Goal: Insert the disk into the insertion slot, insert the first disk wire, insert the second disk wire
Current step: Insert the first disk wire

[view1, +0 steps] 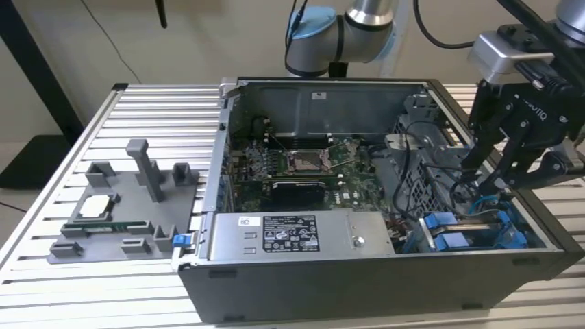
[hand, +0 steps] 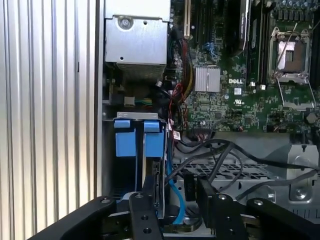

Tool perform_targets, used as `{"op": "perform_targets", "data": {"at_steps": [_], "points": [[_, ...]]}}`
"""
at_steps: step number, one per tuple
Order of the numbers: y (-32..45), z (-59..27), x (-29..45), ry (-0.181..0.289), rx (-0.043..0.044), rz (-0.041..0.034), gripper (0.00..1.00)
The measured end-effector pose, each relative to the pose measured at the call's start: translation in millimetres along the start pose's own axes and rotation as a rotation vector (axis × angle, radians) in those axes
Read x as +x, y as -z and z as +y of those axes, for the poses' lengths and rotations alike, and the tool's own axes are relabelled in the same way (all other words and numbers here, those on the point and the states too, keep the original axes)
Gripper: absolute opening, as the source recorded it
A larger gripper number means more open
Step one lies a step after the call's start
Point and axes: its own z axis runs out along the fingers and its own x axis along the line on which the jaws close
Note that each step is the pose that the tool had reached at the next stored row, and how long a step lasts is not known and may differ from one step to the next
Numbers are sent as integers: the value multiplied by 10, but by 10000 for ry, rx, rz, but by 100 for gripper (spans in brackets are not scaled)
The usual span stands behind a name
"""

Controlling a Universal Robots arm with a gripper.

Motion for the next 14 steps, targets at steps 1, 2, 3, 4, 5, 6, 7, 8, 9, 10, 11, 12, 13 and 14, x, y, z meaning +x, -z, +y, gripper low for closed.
{"op": "perform_targets", "data": {"at_steps": [1,2,3,4,5,6,7,8,9,10,11,12,13,14], "points": [[-6,7,-5,45,1,-9,100],[-11,13,-10,91,2,-17,100],[-17,18,-15,147,4,-29,100],[-22,21,-16,208,10,-44,100],[-26,23,-18,278,14,-63,100],[-30,26,-20,351,20,-81,100],[-31,28,-22,410,27,-98,100],[-32,31,-24,461,38,-123,100],[-32,32,-26,508,53,-154,100],[-33,33,-28,557,74,-193,100],[-33,34,-29,603,99,-234,100],[-33,35,-30,647,128,-275,100],[-34,37,-30,685,165,-316,100],[-34,38,-30,722,209,-362,100]]}}
